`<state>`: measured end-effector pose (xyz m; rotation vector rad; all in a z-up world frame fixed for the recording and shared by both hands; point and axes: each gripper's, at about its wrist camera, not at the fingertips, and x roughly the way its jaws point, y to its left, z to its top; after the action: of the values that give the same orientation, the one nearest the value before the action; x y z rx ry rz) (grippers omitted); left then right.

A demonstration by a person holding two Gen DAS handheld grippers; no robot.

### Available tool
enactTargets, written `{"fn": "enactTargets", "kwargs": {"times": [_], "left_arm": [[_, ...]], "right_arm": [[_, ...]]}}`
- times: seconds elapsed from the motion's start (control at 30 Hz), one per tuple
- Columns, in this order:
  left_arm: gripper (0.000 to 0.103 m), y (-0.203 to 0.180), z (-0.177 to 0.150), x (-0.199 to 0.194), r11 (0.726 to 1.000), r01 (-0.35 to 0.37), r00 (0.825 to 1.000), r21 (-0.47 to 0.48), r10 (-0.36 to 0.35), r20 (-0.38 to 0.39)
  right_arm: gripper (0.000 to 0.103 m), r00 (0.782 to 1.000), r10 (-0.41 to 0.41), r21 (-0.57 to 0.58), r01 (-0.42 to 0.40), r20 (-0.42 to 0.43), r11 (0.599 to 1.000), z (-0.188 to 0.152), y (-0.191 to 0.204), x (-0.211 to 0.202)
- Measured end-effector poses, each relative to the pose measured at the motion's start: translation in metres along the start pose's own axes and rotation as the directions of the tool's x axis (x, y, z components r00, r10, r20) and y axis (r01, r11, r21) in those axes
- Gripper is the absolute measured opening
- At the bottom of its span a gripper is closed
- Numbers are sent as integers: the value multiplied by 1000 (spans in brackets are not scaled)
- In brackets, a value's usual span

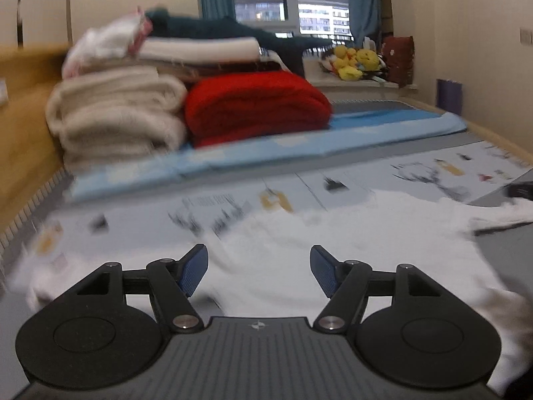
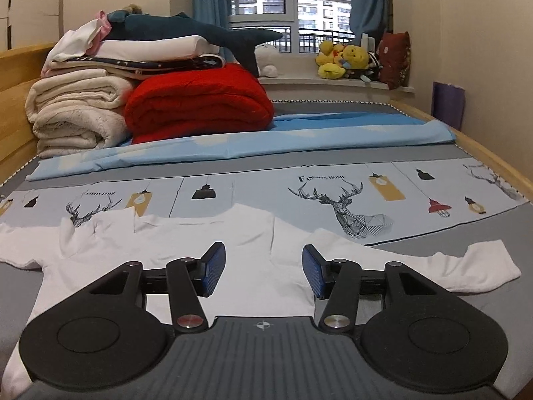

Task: Fold small clothes

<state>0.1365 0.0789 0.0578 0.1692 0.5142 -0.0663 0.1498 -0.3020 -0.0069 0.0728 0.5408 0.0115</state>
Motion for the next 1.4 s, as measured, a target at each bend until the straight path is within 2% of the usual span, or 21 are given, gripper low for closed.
{"fn": "enactTargets", "kwargs": {"times": [0.07, 0.13, 0.2, 0.27, 0.3, 0.33, 0.37, 0.4, 0.47, 0.57, 0.67, 0.7, 0.73, 0.8, 0.87, 0.93, 1.07, 1.17, 1.23, 1.33, 1.4], "left_arm": [[66, 14, 13, 22, 999, -34, 999, 22, 33, 19], [49, 32, 20, 44, 998, -61, 998, 3, 61, 2], [37, 57, 16, 68, 995, -79, 997, -53, 78, -26], [31, 82, 2, 86, 988, -97, 995, -118, 92, -50], [30, 95, -13, 96, 981, -114, 992, -159, 103, -77], [22, 107, -24, 106, 975, -130, 986, -183, 107, -131], [17, 117, -31, 120, 968, -157, 969, -196, 113, -221], [17, 131, -34, 131, 954, -186, 955, -235, 120, -272], [17, 157, -37, 141, 929, -189, 957, -319, 101, -274], [18, 190, -44, 151, 897, -247, 945, -366, 139, -296], [22, 235, -55, 157, 821, -279, 940, -498, 128, -316], [26, 248, -59, 159, 793, -292, 938, -534, 128, -322], [35, 259, -62, 160, 771, -303, 936, -560, 129, -328], [42, 283, -74, 160, 719, -335, 927, -609, 136, -349], [43, 306, -86, 162, 660, -374, 916, -652, 152, -371], [49, 327, -97, 162, 598, -397, 910, -697, 156, -384], [52, 366, -120, 161, 456, -414, 908, -787, 145, -394], [53, 382, -135, 162, 379, -420, 907, -825, 135, -400], [53, 389, -141, 163, 353, -398, 917, -847, 127, -378], [52, 397, -143, 162, 350, -363, 932, -864, 139, -335], [47, 402, -145, 160, 343, -361, 932, -867, 167, -322]], "right_arm": [[53, 1000, -5, 6, 5, -7, 1000, 0, -1, 1], [53, 1000, -7, 10, 7, -14, 1000, -1, -2, 2], [53, 1000, -8, 10, 9, -19, 1000, -1, -4, 2], [53, 1000, -13, 6, 13, -26, 1000, -1, -5, 3], [52, 999, -15, 2, 15, -30, 1000, -1, -5, 4], [52, 999, -17, -4, 17, -35, 1000, -2, -5, 5], [51, 999, -21, -10, 20, -40, 1000, -2, -4, 6], [50, 999, -24, -16, 23, -47, 1000, -2, -4, 8], [32, 998, -15, -13, 14, -61, 1000, -2, -4, 12], [16, 997, -16, -6, 16, -69, 1000, 0, -2, 18], [14, 997, -17, 6, 18, -73, 1000, 2, 2, 24], [14, 997, -16, 3, 17, -76, 1000, 3, 4, 26], [14, 997, -13, -4, 13, -81, 1000, 3, 6, 29], [14, 996, -11, -26, 8, -91, 1000, 4, 12, 34], [14, 995, -11, -49, 6, -102, 999, 4, 18, 40], [14, 994, -12, -71, 4, -111, 997, 4, 22, 45], [14, 991, -14, -105, 0, -130, 994, 4, 28, 52], [14, 989, -16, -122, -1, -144, 993, 3, 30, 57], [14, 988, -20, -132, 0, -152, 991, 2, 32, 60], [14, 987, -23, -142, 0, -159, 990, 2, 34, 64], [14, 987, -22, -147, -2, -162, 989, 2, 36, 66]]}}
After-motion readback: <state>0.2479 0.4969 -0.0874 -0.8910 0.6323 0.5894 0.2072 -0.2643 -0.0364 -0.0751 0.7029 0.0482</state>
